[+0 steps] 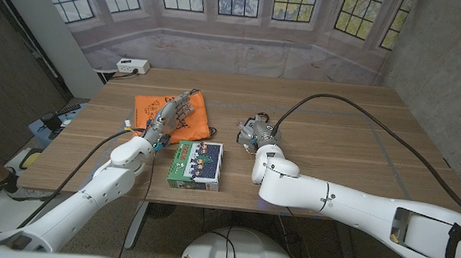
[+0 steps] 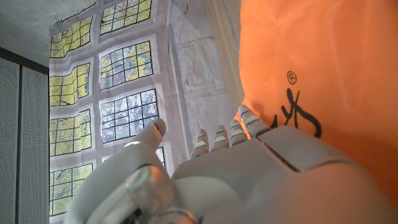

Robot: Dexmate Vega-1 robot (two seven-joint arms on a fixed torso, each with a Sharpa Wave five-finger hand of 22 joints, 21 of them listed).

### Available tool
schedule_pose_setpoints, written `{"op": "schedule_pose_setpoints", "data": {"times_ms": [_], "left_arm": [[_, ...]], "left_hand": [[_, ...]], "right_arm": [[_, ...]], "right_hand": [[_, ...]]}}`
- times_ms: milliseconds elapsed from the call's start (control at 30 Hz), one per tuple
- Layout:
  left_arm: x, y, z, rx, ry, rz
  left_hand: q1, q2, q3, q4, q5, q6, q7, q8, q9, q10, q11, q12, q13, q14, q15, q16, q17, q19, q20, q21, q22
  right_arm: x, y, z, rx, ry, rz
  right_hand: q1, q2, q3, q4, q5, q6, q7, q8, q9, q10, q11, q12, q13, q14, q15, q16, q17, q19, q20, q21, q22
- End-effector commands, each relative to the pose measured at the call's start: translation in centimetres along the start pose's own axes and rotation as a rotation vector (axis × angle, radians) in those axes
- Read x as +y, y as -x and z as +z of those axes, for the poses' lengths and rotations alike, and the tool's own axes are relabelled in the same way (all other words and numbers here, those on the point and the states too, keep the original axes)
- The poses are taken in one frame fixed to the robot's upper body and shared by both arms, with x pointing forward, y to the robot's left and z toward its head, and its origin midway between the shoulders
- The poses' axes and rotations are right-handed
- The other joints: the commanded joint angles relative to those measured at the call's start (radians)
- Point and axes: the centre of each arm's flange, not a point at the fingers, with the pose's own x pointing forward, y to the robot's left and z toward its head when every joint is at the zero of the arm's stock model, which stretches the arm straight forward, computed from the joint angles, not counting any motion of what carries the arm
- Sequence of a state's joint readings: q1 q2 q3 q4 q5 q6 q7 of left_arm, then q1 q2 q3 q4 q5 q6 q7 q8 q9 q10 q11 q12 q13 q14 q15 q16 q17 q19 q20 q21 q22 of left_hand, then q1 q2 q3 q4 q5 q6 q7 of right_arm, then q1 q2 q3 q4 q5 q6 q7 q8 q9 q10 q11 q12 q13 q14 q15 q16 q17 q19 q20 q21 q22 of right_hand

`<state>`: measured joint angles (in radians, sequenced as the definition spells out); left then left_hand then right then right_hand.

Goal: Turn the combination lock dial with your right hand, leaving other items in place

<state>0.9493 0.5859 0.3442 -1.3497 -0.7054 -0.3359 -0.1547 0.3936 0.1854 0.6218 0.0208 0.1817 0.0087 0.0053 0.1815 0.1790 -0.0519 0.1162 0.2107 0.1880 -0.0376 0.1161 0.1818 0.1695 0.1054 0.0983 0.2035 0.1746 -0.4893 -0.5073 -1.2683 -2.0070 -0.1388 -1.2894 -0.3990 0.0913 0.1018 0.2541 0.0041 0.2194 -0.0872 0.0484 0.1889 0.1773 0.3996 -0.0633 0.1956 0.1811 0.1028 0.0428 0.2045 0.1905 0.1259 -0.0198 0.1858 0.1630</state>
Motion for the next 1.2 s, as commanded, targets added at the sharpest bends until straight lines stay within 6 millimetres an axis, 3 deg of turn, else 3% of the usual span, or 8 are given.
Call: {"op": "schedule_pose_setpoints", "data": {"times_ms": [33,1200], "left_arm": [[-0.17,-0.32,-0.09,0.006,-0.002,-0.006],[-0.22,-0.23,0.0,0.009,-0.006,-0.009]], "left_hand": [[0.011,0.002,0.007,-0.002,0.007,0.002,0.002,0.004,0.004,0.006,-0.001,-0.002,0.006,0.011,0.002,0.002,0.004,0.01,-0.001,0.0,0.004],[0.012,0.002,0.008,-0.003,0.007,0.002,0.003,0.004,0.004,0.007,-0.001,-0.002,0.006,0.011,0.002,0.002,0.004,0.01,-0.002,-0.001,0.004]], "right_arm": [[-0.74,0.02,0.1,-0.009,0.002,-0.023],[-0.02,-0.96,-0.09,0.0,0.0,-0.021]], "right_hand": [[0.013,0.0,0.007,-0.002,0.006,0.006,0.005,0.005,0.002,0.004,0.003,-0.001,0.002,0.009,0.002,0.004,-0.001,0.005,-0.005,0.001,0.003],[0.019,0.0,0.013,-0.008,0.004,0.016,0.006,0.007,0.002,0.005,0.006,-0.005,0.003,0.019,0.0,0.005,0.0,0.01,-0.006,0.002,0.003]]}}
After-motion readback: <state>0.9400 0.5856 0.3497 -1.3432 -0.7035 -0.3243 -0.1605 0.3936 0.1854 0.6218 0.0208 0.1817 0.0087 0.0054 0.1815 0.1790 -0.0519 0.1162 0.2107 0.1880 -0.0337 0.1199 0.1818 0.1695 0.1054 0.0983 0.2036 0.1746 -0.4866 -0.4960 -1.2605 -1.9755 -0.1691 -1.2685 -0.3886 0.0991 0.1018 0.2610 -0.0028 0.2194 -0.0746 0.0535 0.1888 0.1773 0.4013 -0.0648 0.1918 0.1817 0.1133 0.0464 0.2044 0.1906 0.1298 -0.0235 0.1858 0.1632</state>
